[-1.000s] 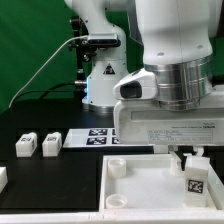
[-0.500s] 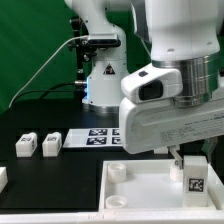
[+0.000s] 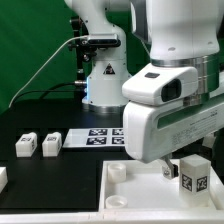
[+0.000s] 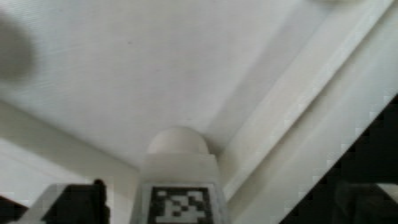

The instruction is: Assemble one leg

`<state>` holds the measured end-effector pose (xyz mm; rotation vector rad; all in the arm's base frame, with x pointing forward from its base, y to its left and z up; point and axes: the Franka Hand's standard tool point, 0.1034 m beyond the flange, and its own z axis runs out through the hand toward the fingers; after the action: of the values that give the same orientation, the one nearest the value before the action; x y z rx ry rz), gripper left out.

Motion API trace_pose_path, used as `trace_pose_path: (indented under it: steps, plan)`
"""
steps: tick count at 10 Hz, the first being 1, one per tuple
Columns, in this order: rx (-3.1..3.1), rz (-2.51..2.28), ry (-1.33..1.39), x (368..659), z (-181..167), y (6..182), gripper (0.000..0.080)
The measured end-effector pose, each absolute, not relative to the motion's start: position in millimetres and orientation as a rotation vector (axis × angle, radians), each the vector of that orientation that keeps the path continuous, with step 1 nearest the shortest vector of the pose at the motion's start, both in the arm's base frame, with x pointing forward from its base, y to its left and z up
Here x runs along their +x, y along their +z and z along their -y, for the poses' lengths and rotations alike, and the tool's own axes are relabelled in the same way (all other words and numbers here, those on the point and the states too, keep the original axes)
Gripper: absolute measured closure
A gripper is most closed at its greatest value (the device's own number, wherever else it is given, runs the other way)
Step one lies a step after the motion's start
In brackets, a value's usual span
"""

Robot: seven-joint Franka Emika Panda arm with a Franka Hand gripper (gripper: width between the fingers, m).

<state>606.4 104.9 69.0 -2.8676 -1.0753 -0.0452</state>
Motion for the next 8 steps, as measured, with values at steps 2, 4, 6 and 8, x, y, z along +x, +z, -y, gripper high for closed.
trace_pose_path:
  steps: [2, 4, 6, 8]
  plan:
    - [-2.888, 1.01, -0.036, 615, -107, 72.3, 0.0151]
    - [-2.926, 0.875, -0.012, 624, -113, 75.2, 0.0151]
    - [-2.936, 0.838, -0.003, 624, -115, 75.2, 0.016]
    - [-2.95, 0.788, -0.001, 624, -114, 75.0, 0.0328]
